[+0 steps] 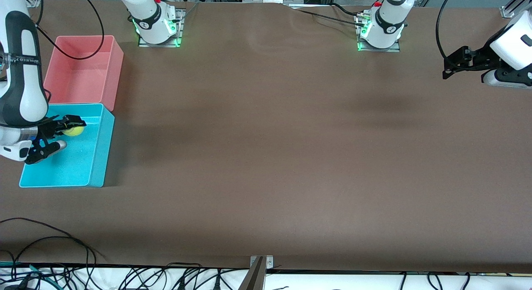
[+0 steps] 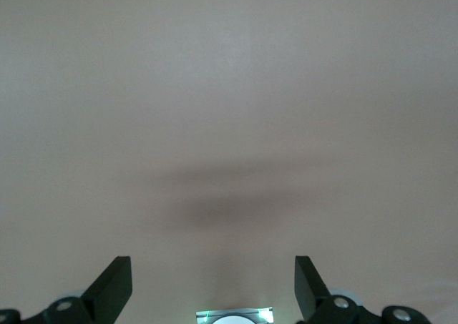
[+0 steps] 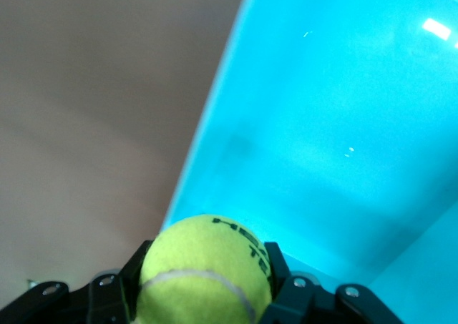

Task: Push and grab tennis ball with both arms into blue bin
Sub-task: 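Lower the ball into the blue bin and open the right gripper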

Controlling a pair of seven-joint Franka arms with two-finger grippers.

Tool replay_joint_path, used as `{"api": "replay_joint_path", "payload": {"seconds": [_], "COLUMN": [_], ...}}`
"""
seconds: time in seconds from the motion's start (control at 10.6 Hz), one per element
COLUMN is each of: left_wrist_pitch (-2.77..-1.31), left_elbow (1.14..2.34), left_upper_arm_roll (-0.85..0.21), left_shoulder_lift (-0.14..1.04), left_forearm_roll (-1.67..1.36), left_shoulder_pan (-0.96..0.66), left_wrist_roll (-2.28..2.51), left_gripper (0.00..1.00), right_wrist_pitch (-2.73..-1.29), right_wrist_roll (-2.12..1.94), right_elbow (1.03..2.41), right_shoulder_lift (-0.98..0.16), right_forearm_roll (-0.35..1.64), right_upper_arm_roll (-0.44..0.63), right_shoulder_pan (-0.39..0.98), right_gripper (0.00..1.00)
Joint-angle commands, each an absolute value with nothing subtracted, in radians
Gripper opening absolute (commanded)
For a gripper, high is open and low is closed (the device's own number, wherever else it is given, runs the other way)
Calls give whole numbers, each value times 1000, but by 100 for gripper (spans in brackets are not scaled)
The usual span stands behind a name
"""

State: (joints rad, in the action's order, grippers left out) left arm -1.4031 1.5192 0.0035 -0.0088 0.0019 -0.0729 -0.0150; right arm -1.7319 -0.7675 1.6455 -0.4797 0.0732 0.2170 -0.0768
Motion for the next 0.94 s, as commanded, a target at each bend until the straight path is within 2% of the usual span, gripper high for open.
{"api": "replay_joint_path", "payload": {"seconds": [0.0, 0.85], "left_wrist_pitch": [-1379, -1379], "left_elbow": [1485, 1485], "left_upper_arm_roll": [8, 8], "left_shoulder_lift": [5, 5], "left_forearm_roll": [29, 29], "left_shoulder_pan": [-84, -84], "left_wrist_roll": [-8, -8], "left_gripper": [100, 100], "right_wrist_pitch": [-1926, -2148], "right_wrist_roll": [-856, -1077], "right_elbow": [1770, 1798], "right_shoulder_lift": [-463, -551], "right_forearm_roll": [37, -43], "right_upper_arm_roll": [219, 224], "right_shoulder_pan": [-121, -182], "right_gripper": [0, 0]}}
